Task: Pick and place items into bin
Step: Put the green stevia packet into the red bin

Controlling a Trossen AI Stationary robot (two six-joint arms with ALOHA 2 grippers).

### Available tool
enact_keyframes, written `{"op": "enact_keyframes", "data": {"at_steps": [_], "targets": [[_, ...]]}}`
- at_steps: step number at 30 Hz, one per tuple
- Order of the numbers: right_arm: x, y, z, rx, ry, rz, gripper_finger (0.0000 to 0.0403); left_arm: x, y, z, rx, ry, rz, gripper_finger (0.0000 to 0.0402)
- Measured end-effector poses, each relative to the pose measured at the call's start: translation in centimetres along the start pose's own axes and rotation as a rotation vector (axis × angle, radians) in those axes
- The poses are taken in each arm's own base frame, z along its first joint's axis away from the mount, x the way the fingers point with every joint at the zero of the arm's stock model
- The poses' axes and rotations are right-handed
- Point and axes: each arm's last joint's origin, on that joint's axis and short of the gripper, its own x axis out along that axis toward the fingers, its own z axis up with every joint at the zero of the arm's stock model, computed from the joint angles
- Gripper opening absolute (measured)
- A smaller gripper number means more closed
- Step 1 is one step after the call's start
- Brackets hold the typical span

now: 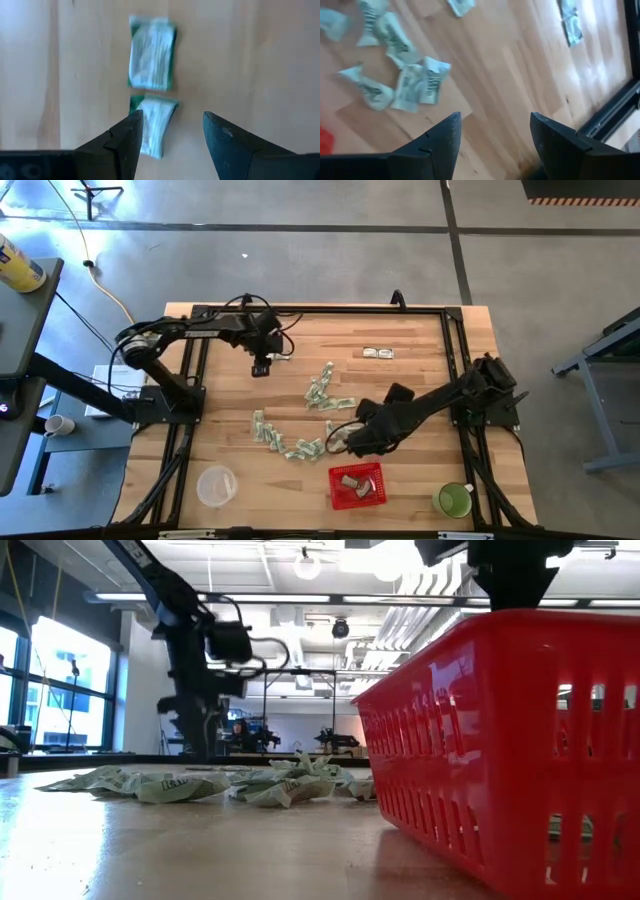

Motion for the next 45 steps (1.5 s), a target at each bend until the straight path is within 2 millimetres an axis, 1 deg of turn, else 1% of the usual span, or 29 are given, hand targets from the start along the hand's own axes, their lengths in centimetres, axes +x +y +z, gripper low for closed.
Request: {"op": "enact_keyframes", "data": {"at_steps": [5, 8, 12, 14, 16, 18, 22, 25, 26, 28, 32, 36, 38, 40, 45], "targets": [[0.6, -1.7, -1.5, 0.085, -0.018, 0.024, 0.0225, 0.9, 0.7, -0.1, -0.03, 0.013, 0.03, 0.0241], [1.0, -2.6, -2.3, 0.134, -0.042, 0.052, 0.0225, 1.3, 1.4, -0.6, -0.063, 0.028, 0.032, 0.0241], [1.5, -3.5, -3.0, 0.161, -0.075, 0.082, 0.0225, 1.9, 2.2, -1.2, -0.126, 0.048, 0.012, 0.024], [1.8, -3.9, -3.2, 0.171, -0.086, 0.086, 0.0224, 2.1, 2.4, -1.4, -0.139, 0.043, -0.017, 0.023], [2.1, -4.1, -3.3, 0.178, -0.097, 0.079, 0.0224, 2.1, 2.3, -1.4, -0.143, 0.033, -0.034, 0.021], [2.4, -4.4, -3.3, 0.185, -0.102, 0.067, 0.0224, 2.2, 2.2, -1.4, -0.14, 0.033, -0.037, 0.0181], [2.7, -4.8, -2.7, 0.165, -0.099, 0.058, 0.0224, 2.3, 2.0, -1.1, -0.156, 0.016, -0.035, 0.0107], [2.9, -5.1, -2.3, 0.16, -0.098, 0.062, 0.0219, 2.1, 2.1, -0.7, -0.213, 0.004, -0.039, 0.0049], [2.9, -5.2, -2.2, 0.155, -0.09, 0.064, 0.0217, 1.9, 2.1, -0.5, -0.236, 0.003, -0.051, 0.0037], [3.0, -5.3, -2.1, 0.15, -0.076, 0.072, 0.0212, 1.7, 1.8, -0.1, -0.285, -0.005, -0.113, 0.0035], [3.0, -5.1, -1.9, 0.153, -0.074, 0.104, 0.0199, 0.4, 0.4, 0.9, -0.327, -0.052, -0.311, 0.0036], [3.0, -4.8, -1.9, 0.196, -0.051, 0.145, 0.0187, -1.6, -1.9, 2.4, -0.305, -0.14, -0.449, 0.0044], [2.9, -4.6, -2.1, 0.238, -0.043, 0.163, 0.0181, -2.9, -3.6, 3.5, -0.252, -0.214, -0.522, 0.0038], [2.7, -4.2, -2.4, 0.285, -0.038, 0.182, 0.0176, -4.0, -5.5, 4.6, -0.197, -0.277, -0.556, 0.0037], [1.9, -2.9, -3.8, 0.387, -0.024, 0.231, 0.0168, -5.6, -11.0, 7.8, -0.044, -0.441, -0.625, 0.0037]]}}
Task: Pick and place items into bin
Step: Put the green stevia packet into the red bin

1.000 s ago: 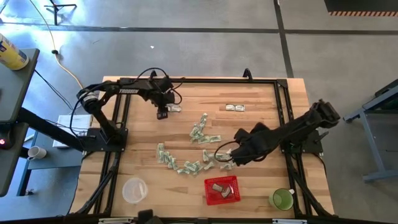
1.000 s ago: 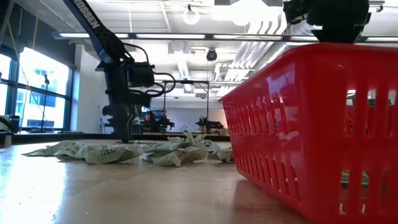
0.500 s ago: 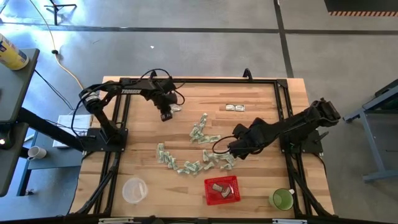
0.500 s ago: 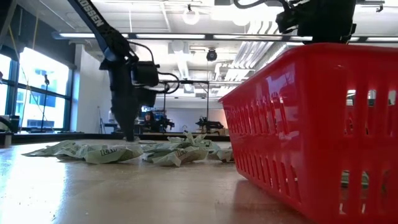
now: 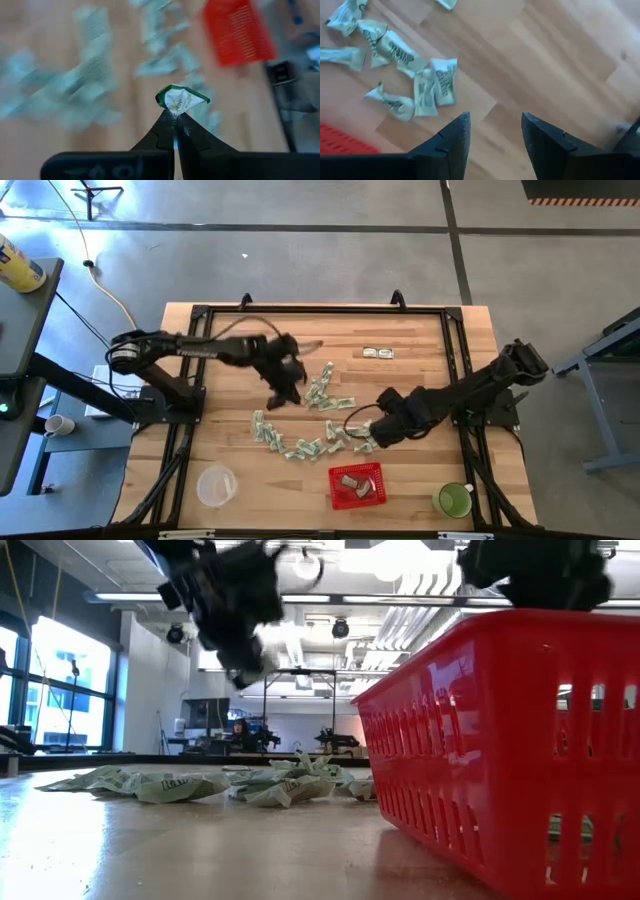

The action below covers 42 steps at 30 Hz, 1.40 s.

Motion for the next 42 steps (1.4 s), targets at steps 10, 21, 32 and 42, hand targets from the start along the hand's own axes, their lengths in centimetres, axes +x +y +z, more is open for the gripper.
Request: {"op": "enact_keyframes", "data": {"at_steps": [10, 21, 32, 42], "targets": [[-2.1, 0.8, -5.0, -0.008, -0.098, 0.073, 0.0166, 4.3, -7.4, 2.5, -0.004, -0.257, -0.031, 0.0039], [-4.1, 1.2, -12.1, -0.185, -0.114, 0.232, 0.0158, 12.0, -13.8, 5.6, -0.126, -0.28, -0.073, 0.0039], [-4.8, 0.4, -14.8, -0.247, -0.149, 0.258, 0.0132, 15.8, -15.4, 10.3, -0.119, -0.221, -0.02, 0.0039], [-4.7, -0.4, -15.0, -0.285, -0.132, 0.187, 0.013, 21.0, -14.9, 7.2, -0.227, -0.047, -0.017, 0.0048]]}}
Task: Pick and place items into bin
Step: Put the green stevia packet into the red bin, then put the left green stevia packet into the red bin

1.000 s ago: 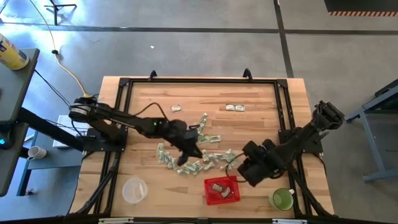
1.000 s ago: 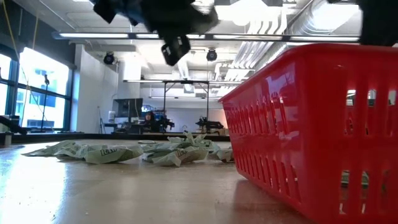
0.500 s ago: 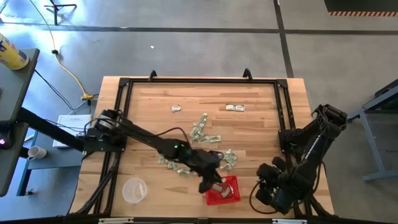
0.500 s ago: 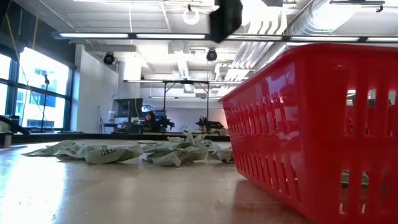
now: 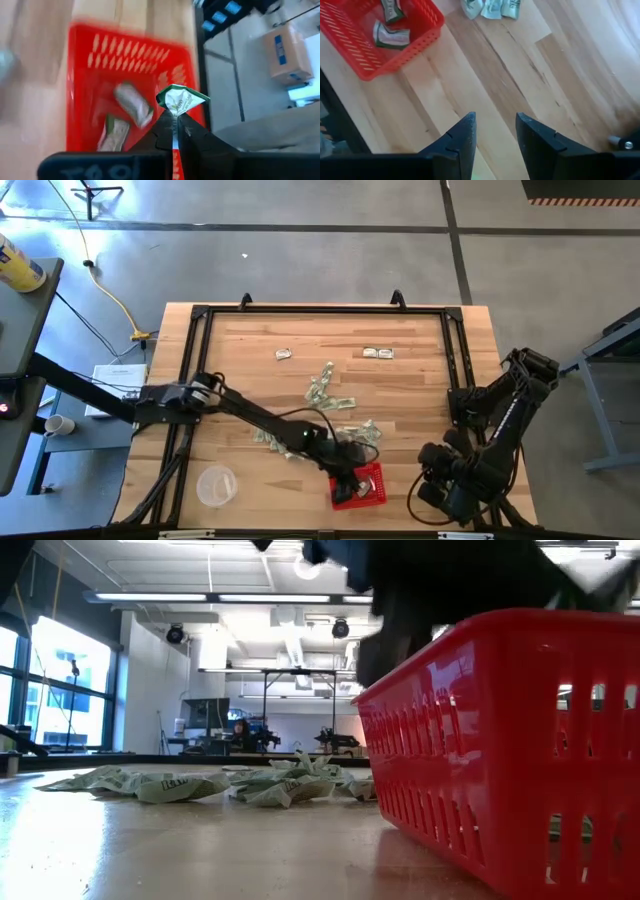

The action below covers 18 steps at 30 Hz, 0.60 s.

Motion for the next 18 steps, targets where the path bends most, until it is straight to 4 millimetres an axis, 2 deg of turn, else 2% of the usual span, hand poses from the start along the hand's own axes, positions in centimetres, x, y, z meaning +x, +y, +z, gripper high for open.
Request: {"op": "enact_keyframes", "data": {"at_steps": [3, 6, 9, 10, 13, 18], "targets": [[0.0, -0.1, 0.0, -0.009, -0.006, -0.012, 0.0129, 0.5, 0.4, -0.3, -0.024, -0.003, 0.033, 0.0077], [0.0, -0.3, 0.1, -0.016, -0.006, -0.029, 0.013, 0.3, 0.5, -0.1, -0.032, -0.014, 0.043, 0.0126], [0.1, -0.5, 0.2, -0.017, -0.007, -0.046, 0.013, -0.4, 0.7, 0.5, -0.048, 0.026, 0.042, 0.0182], [0.1, -0.5, 0.3, -0.017, -0.007, -0.053, 0.0129, -1.0, 0.5, 1.3, -0.047, 0.026, 0.021, 0.02], [0.2, -0.6, 0.5, -0.009, -0.007, -0.064, 0.0129, -4.1, 0.1, 3.6, -0.003, 0.067, 0.059, 0.0239], [0.5, -0.5, 1.2, 0.043, -0.002, -0.064, 0.013, -11.6, 3.0, 7.6, 0.173, 0.179, 0.463, 0.0252]]}}
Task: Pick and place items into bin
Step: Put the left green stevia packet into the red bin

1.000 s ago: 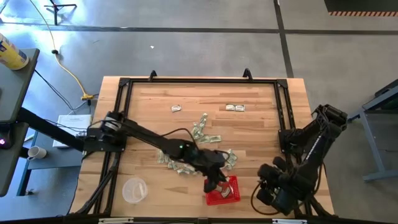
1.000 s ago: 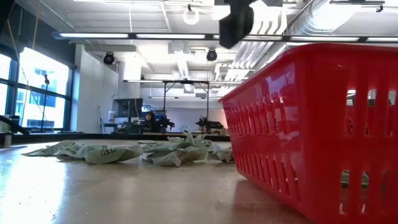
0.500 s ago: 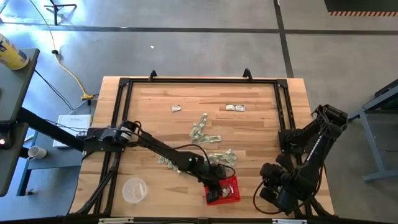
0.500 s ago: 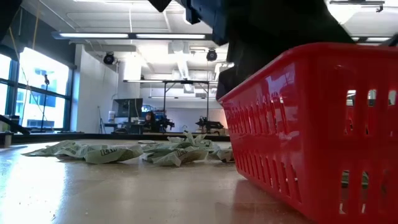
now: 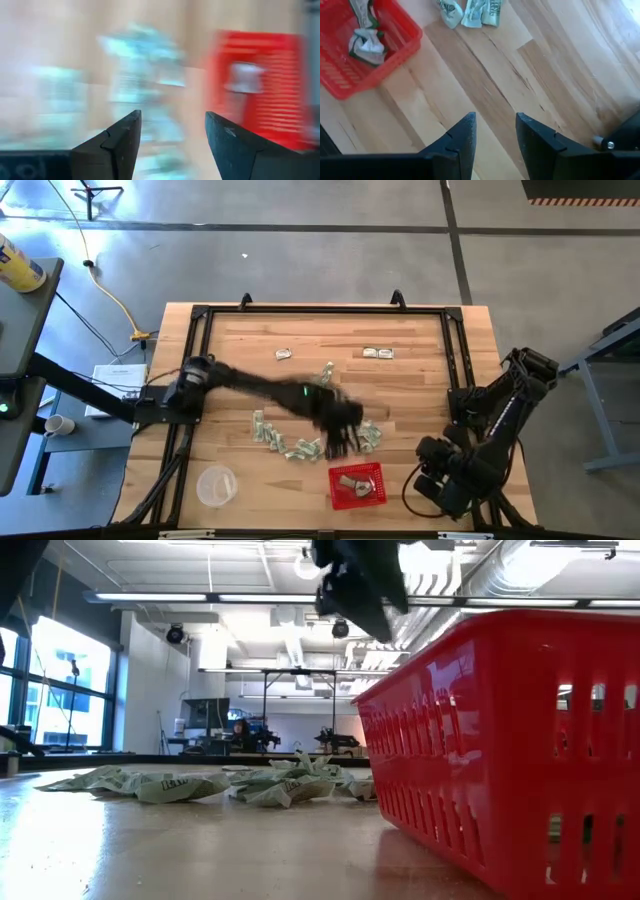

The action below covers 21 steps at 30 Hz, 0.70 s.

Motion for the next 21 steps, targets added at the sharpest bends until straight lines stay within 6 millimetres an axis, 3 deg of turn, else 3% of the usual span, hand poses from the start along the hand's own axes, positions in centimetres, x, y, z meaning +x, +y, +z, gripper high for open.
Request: {"op": "enact_keyframes", "data": {"at_steps": [4, 9, 12, 16, 21], "targets": [[0.7, 0.1, 1.4, 0.056, -0.002, -0.001, 0.0129, -3.1, 7.3, 0.3, 0.034, 0.109, 0.12, 0.0227], [2.7, 0.0, 3.2, 0.151, 0.009, -0.013, 0.013, -2.5, 17.4, -2.4, -0.134, 0.311, 0.171, 0.0192], [3.5, -0.2, 4.1, 0.193, 0.01, -0.023, 0.0132, -1.8, 22.0, -4.7, -0.252, 0.394, 0.163, 0.0193], [4.3, -0.9, 5.2, 0.21, 0.004, -0.071, 0.0146, -0.4, 24.9, -7.7, -0.289, 0.504, 0.226, 0.0227], [5.1, -1.5, 7.0, 0.232, 0.022, -0.098, 0.0177, 1.6, 26.3, -10.7, -0.23, 0.587, 0.268, 0.0293]]}}
